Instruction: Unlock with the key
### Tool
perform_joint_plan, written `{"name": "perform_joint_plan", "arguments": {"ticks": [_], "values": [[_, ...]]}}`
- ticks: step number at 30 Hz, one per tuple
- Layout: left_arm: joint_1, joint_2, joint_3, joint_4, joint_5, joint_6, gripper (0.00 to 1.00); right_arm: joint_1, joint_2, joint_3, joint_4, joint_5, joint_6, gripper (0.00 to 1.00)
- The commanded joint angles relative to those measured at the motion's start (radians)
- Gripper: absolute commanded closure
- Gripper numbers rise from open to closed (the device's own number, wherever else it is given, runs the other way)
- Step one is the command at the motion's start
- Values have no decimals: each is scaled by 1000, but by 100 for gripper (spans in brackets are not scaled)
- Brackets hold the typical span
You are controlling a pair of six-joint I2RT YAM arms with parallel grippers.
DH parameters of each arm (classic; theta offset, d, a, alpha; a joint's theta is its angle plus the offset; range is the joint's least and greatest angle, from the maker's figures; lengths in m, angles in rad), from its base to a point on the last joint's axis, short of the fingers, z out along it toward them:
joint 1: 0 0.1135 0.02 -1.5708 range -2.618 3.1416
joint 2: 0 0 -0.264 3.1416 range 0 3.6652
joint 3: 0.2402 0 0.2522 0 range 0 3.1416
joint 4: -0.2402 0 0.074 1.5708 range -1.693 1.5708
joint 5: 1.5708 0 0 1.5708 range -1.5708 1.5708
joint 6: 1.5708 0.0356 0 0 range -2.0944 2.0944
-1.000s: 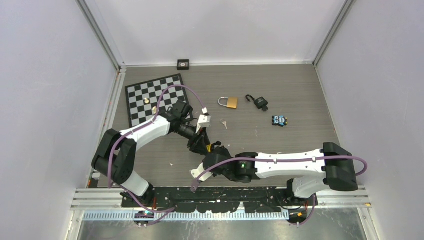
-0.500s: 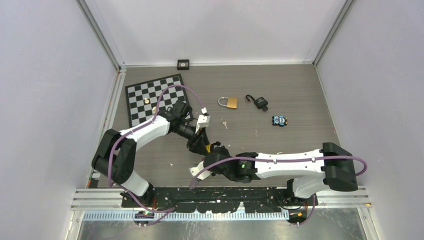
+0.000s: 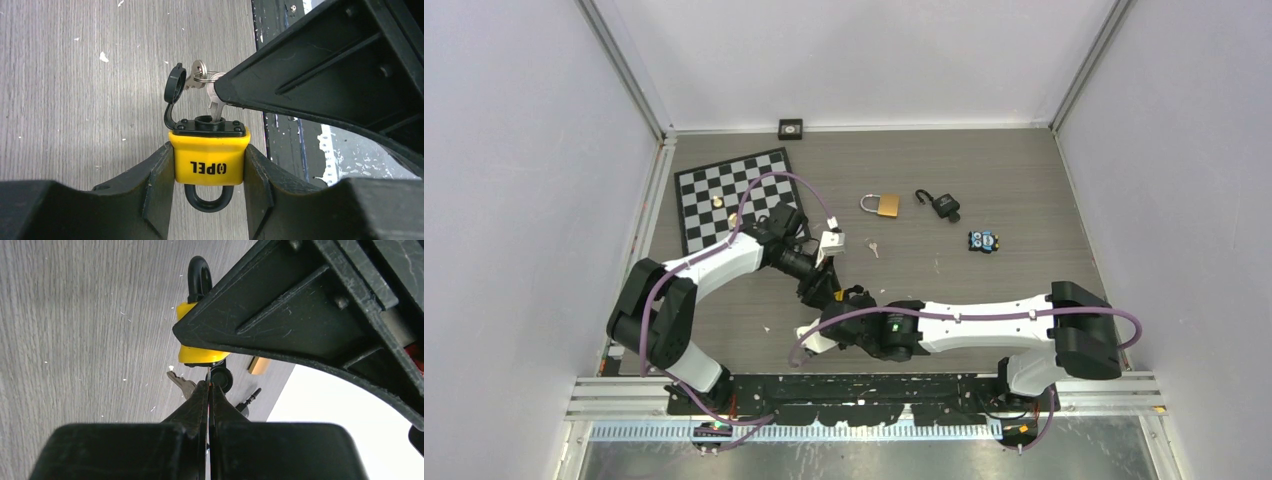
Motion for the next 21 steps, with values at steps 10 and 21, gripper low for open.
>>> {"name": "perform_joint_plan", "arguments": {"ticks": [10,21], "values": [[37,-60,-10,293,304,-206,100,13,-11,-26,196,-62,9,100],[40,-55,-5,296,291,-216,100,13,-56,-80,248,-50,-29,99]]}}
